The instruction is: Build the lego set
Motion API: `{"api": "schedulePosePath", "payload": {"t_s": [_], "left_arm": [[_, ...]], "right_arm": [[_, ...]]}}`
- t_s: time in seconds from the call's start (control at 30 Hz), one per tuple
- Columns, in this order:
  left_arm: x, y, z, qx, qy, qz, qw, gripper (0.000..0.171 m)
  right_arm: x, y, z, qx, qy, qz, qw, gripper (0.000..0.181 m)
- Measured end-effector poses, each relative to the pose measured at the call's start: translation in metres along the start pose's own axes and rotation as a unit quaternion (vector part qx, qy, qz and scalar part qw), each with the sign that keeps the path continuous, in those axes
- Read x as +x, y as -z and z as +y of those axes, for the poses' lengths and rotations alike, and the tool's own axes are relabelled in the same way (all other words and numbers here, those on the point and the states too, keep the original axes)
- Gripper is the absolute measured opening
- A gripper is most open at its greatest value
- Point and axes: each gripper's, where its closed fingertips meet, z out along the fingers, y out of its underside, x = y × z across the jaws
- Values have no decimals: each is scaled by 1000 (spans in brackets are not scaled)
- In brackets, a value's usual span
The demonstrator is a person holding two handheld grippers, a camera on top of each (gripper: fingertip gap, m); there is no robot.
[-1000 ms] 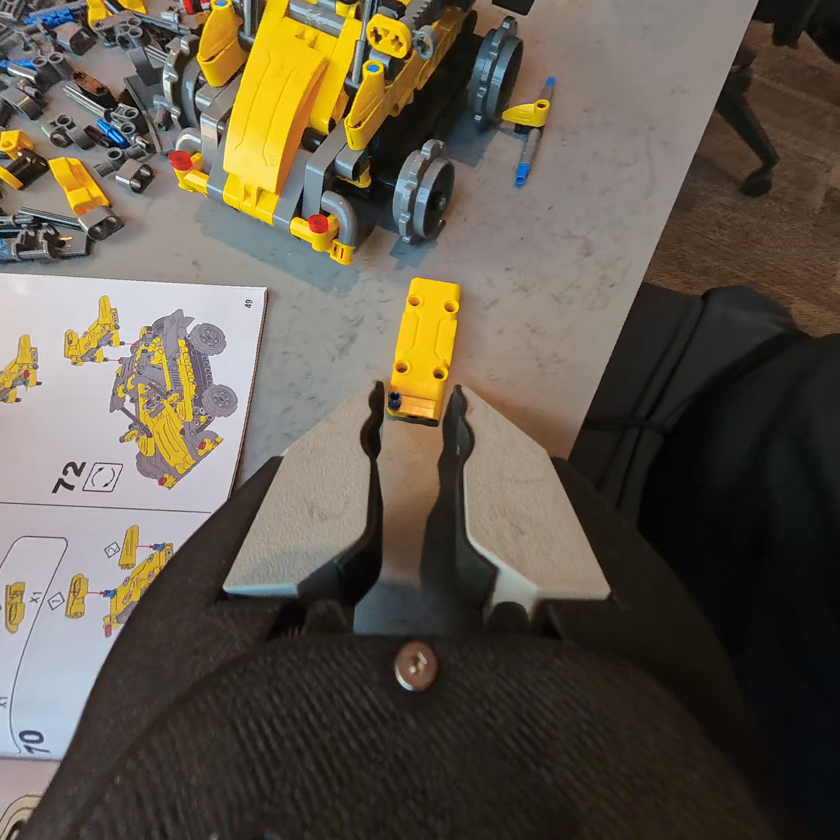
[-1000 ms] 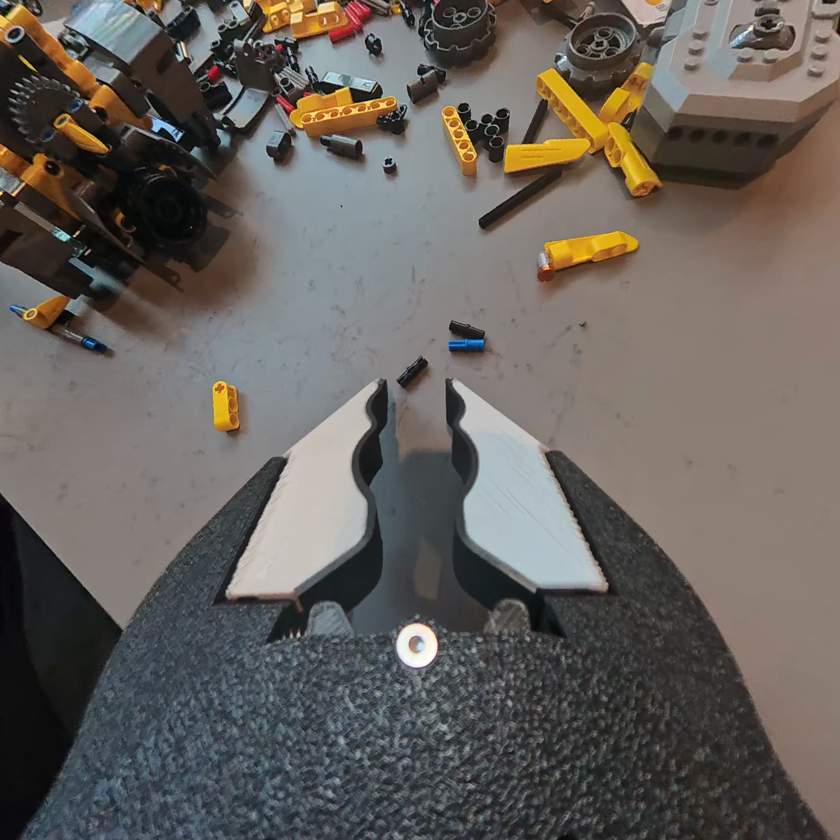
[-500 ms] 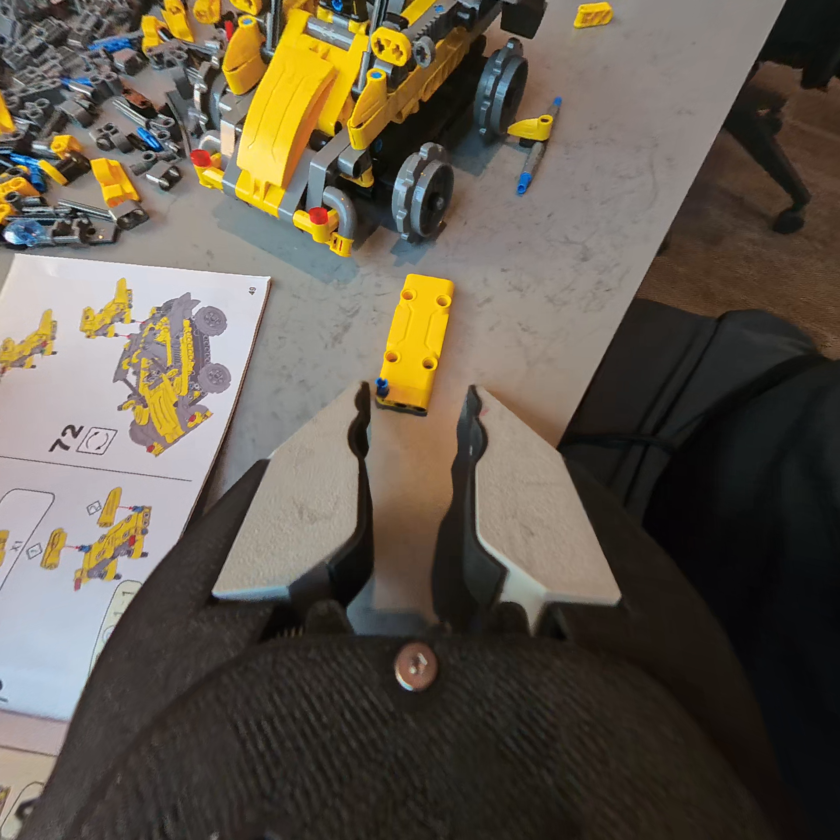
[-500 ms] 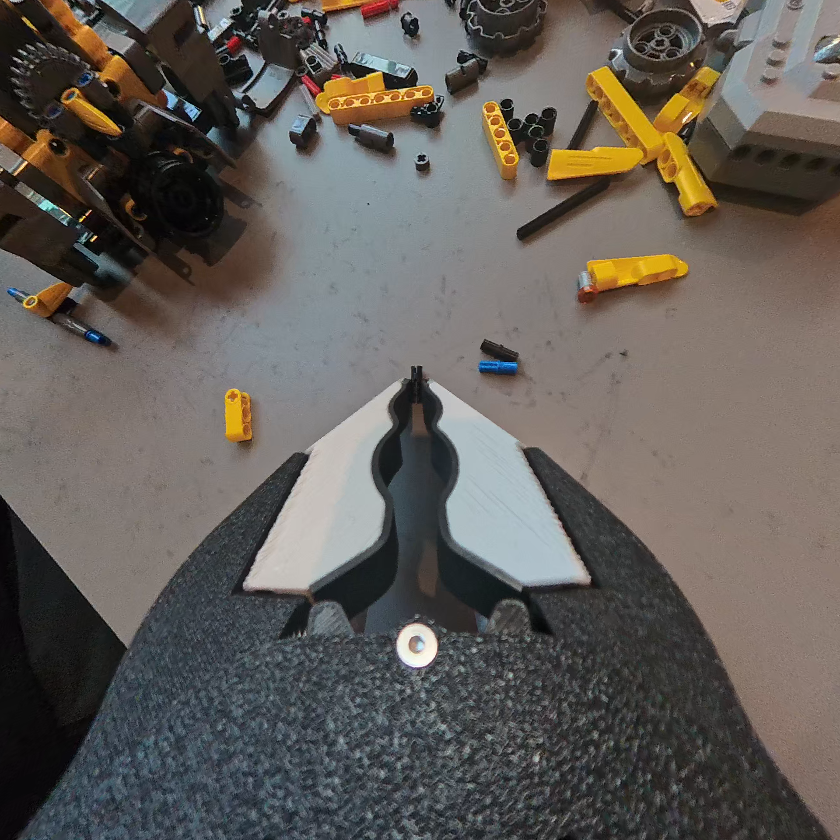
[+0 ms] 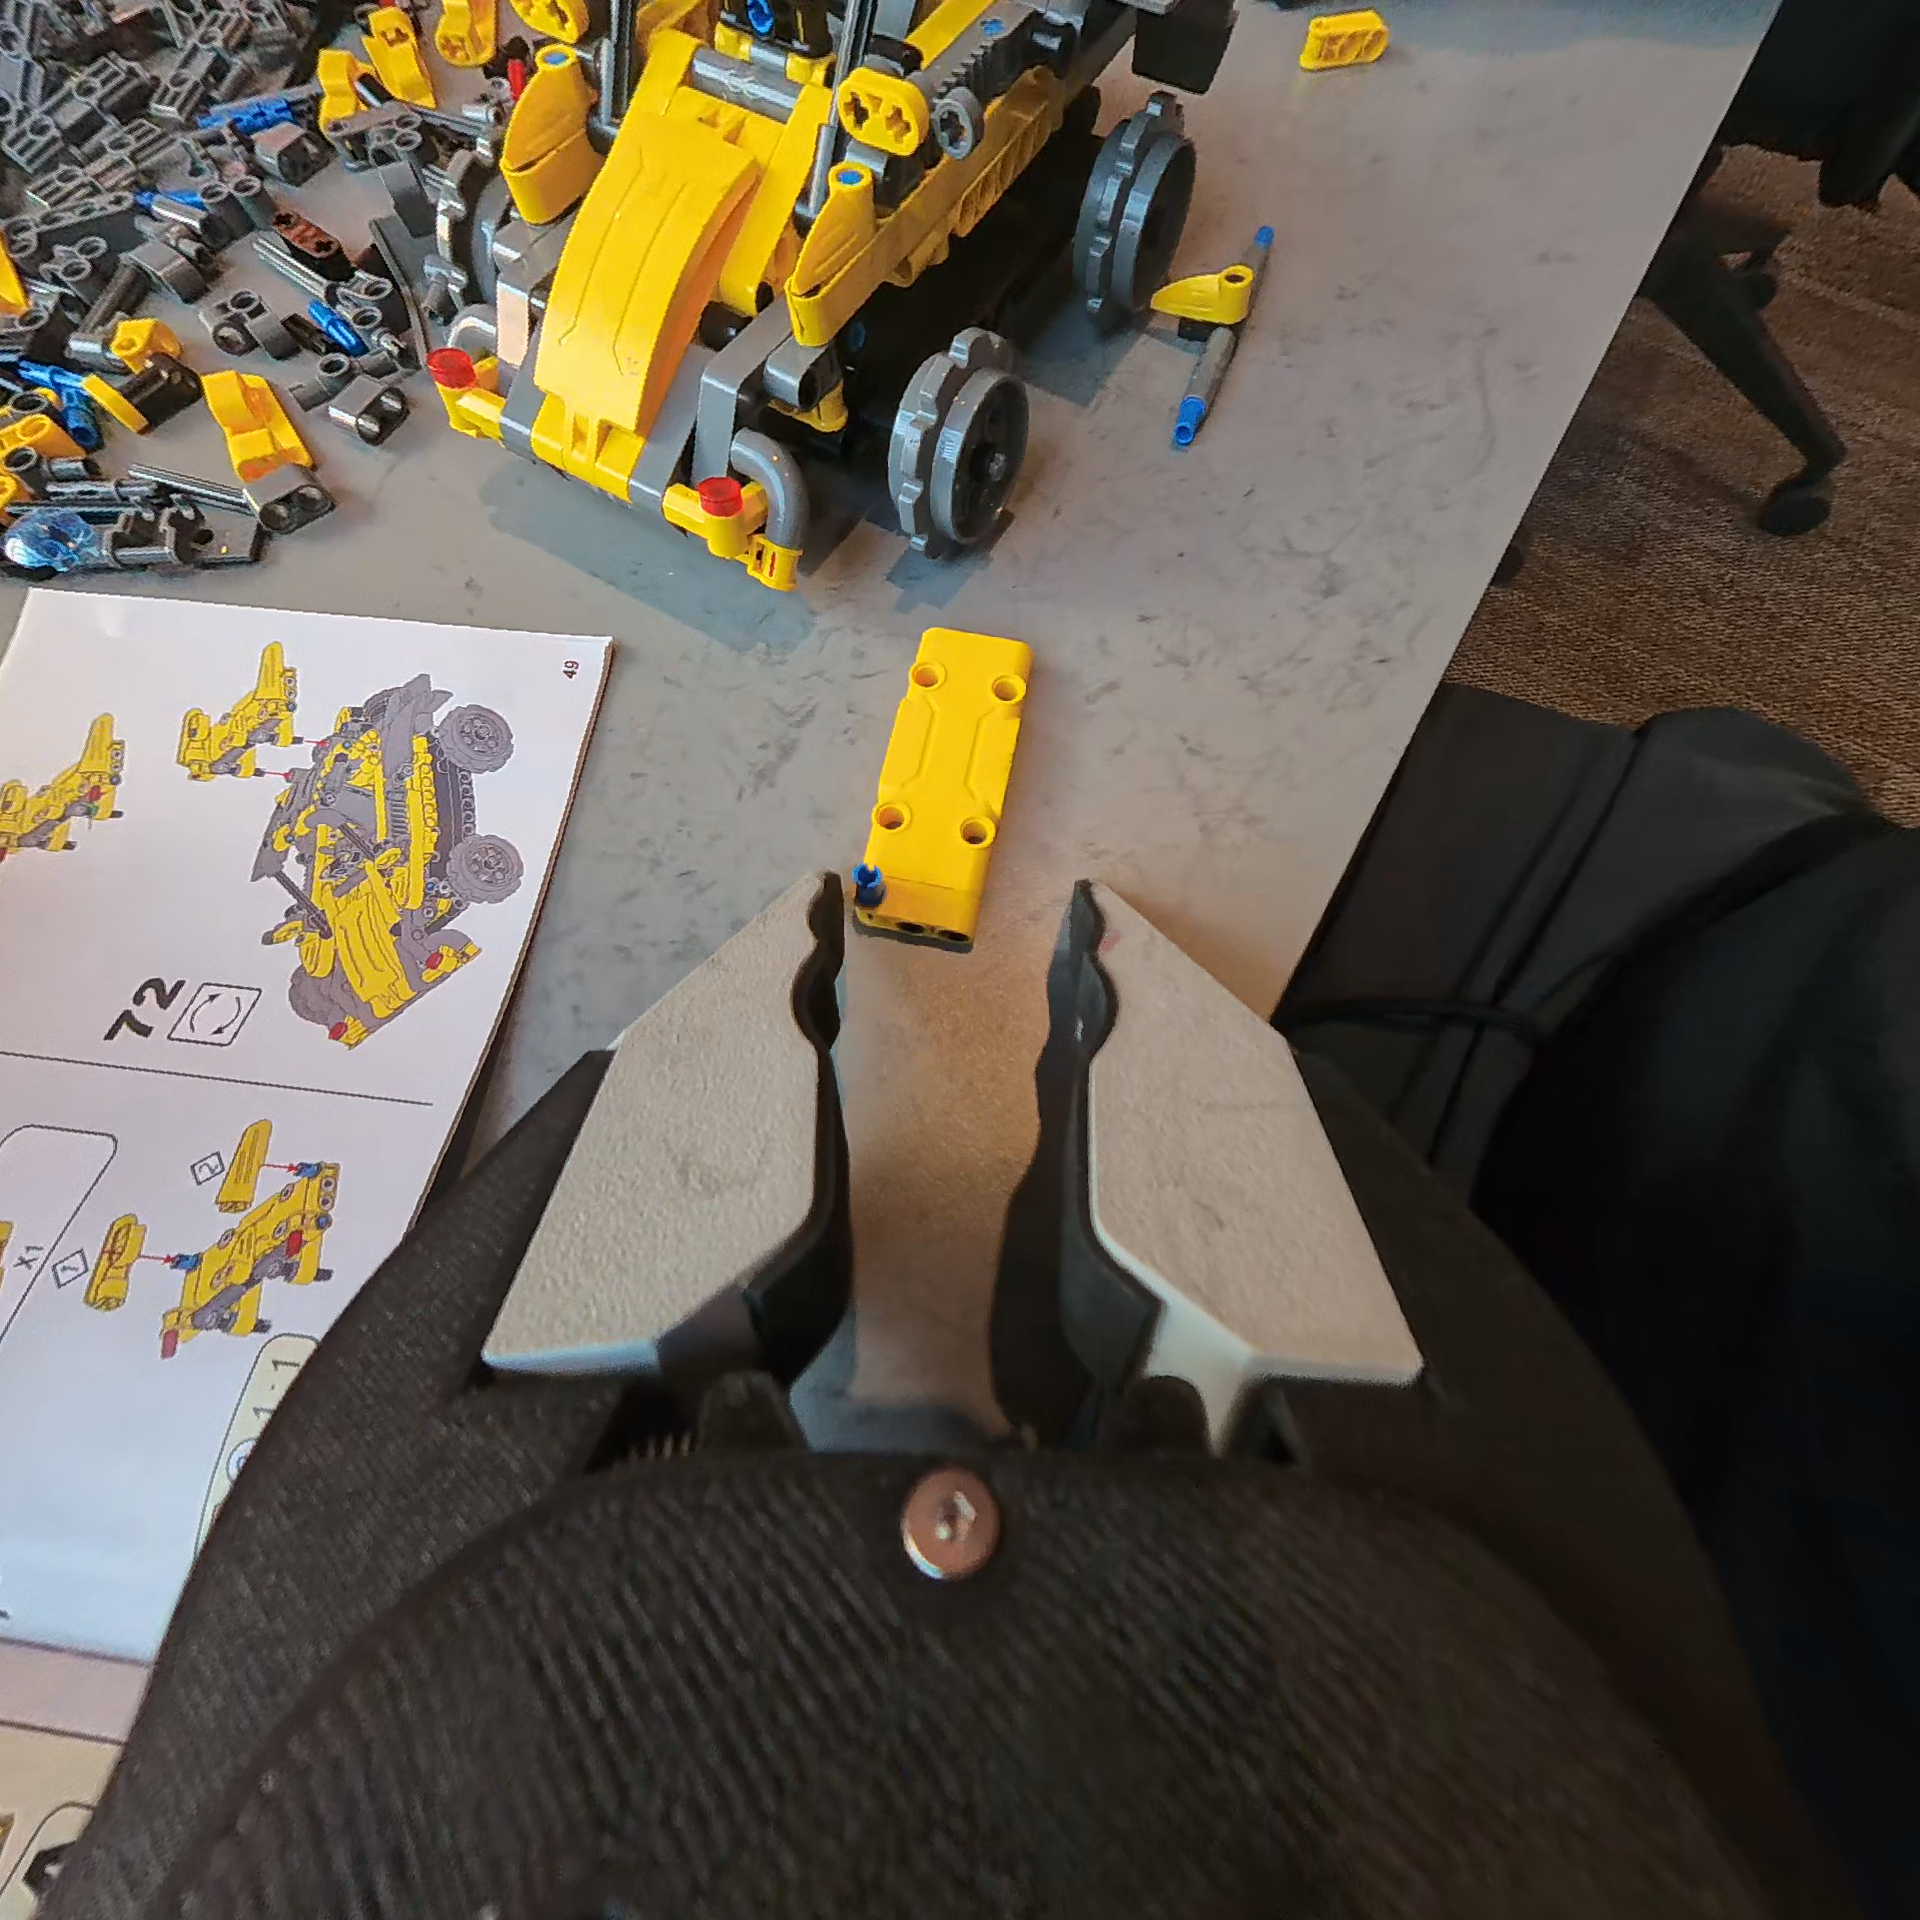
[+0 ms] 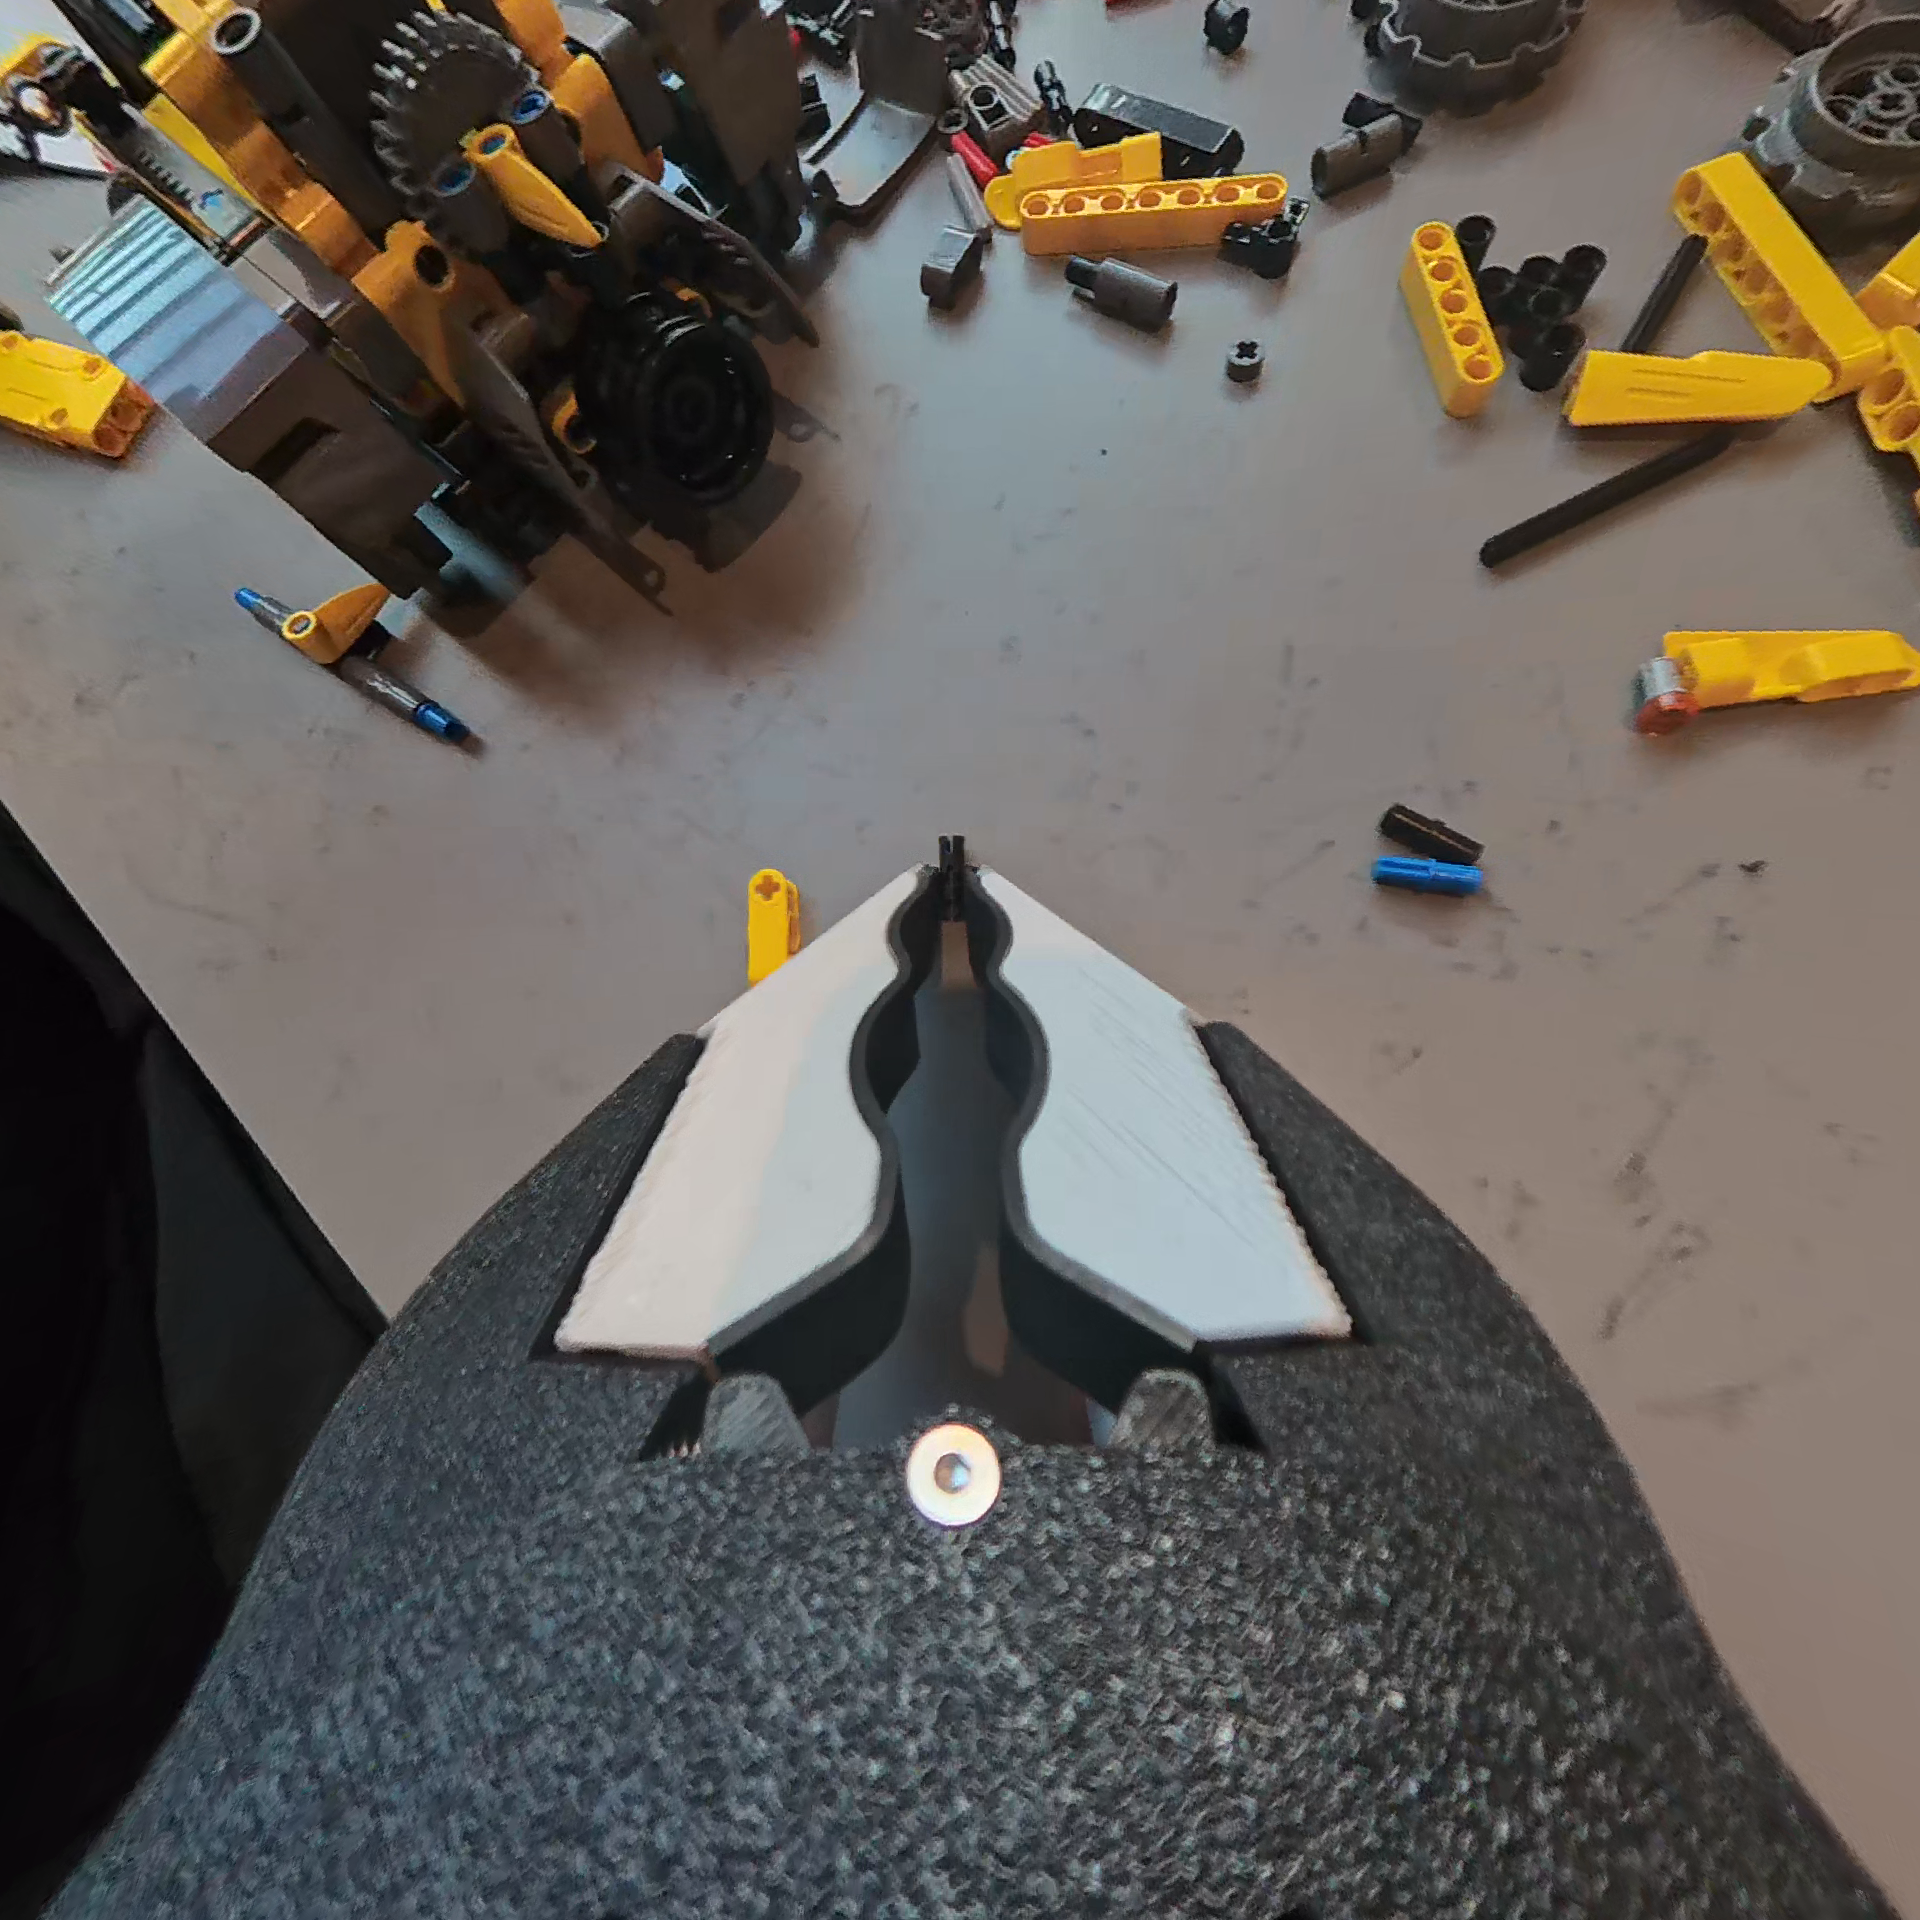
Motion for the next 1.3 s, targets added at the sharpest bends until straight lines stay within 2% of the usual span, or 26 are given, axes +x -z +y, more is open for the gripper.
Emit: {"api": "schedulePosePath", "payload": {"t_s": [0.4,0.7,0.8,0.9,1.03,1.3], "left_arm": [[-1,-1,-1,0,3,-3,1000,40],[3,-3,-3,-15,9,27,999,53],[3,-4,-3,-29,4,40,999,45],[1,-8,-5,-48,-39,49,997,47],[4,-14,-10,-60,-62,76,993,22],[37,-14,-10,-40,-135,162,977,21]], "right_arm": [[-3,-1,0,4,-6,-7,1000,5],[-3,-1,0,5,-7,-10,1000,4],[-5,-1,0,4,-3,-12,1000,5],[-6,-1,0,4,2,-17,1000,4],[-7,-1,0,4,4,-18,1000,4],[-8,-1,0,4,-3,-28,1000,5]]}}
